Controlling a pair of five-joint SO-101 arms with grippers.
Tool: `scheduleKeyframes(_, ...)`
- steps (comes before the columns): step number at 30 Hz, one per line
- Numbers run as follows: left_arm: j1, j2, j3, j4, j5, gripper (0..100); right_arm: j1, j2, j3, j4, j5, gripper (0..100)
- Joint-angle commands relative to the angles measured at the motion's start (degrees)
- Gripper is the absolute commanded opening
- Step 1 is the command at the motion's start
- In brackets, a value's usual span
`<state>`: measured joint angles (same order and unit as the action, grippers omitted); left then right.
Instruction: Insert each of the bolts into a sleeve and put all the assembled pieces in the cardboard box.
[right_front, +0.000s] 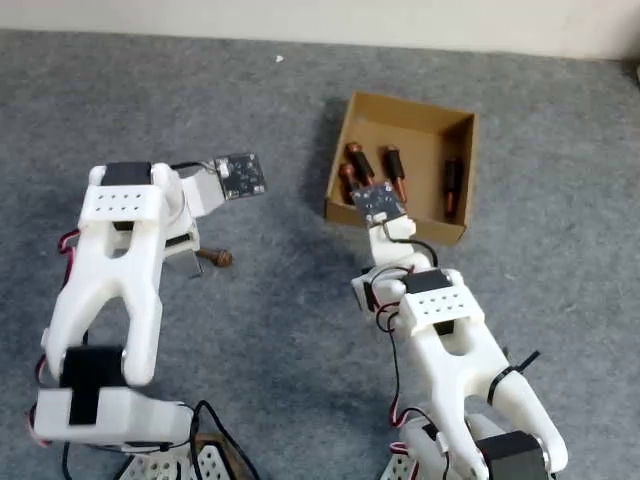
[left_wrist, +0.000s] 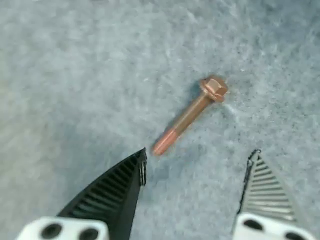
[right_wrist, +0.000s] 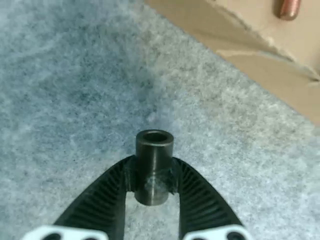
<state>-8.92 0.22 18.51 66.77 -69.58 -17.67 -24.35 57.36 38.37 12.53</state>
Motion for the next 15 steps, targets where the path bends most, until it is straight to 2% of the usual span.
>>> scheduleKeyframes(1,2.33,3.65,-2.77,-1.76,-1.49,32,0.92,-1.8,-0.13,-1.27,-0.35,0.5)
scheduleKeyframes(15,3.21,19.65,-13.85,-1.76,-1.41,32,0.92,-2.07,-0.13,-1.27,-0.35,0.5)
